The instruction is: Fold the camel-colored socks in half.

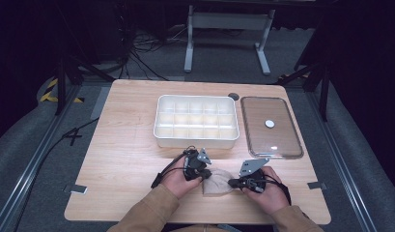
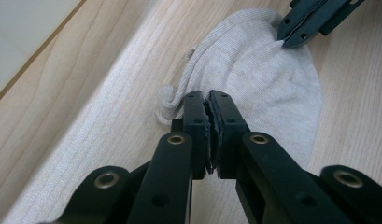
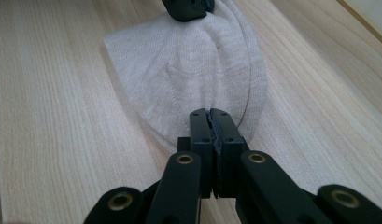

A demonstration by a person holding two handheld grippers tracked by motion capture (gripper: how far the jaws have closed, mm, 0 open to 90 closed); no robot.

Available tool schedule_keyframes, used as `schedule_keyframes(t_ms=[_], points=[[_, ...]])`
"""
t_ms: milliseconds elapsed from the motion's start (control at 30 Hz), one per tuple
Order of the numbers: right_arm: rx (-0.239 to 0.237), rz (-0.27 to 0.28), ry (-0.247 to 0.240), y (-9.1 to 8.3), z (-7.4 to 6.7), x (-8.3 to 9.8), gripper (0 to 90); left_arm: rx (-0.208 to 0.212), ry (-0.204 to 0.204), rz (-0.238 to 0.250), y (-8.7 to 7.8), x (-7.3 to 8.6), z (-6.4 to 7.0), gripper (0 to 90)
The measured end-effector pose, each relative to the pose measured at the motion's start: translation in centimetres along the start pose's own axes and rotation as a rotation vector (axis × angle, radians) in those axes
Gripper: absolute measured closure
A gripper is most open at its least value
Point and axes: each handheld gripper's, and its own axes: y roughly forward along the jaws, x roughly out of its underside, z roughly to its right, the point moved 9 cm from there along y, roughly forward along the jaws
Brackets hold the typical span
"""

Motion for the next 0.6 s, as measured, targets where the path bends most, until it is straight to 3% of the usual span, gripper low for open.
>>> schedule_keyframes(t_ms=[67,167,333,433,600], points=[[0.005,0.006,0.001,0.0,0.0,0.0,89.1,-0.002,0.000,0.011,-0.2,-0.1,0.1,84.5],[0.004,0.011,-0.017,-0.2,-0.2,-0.2,89.2,0.008,0.009,0.071,-1.0,-0.6,0.5,77.7],[-0.015,0.024,-0.020,-1.0,-0.7,-0.8,87.8,0.011,0.003,0.118,-2.6,-0.7,0.9,76.4],[0.000,0.039,-0.016,-1.5,-0.6,-0.8,77.3,0.002,0.012,0.121,-3.3,-0.4,1.3,74.8],[0.045,0.061,-0.014,-2.9,0.3,-0.7,78.1,-0.021,0.020,0.093,-4.1,0.6,1.4,73.4]])
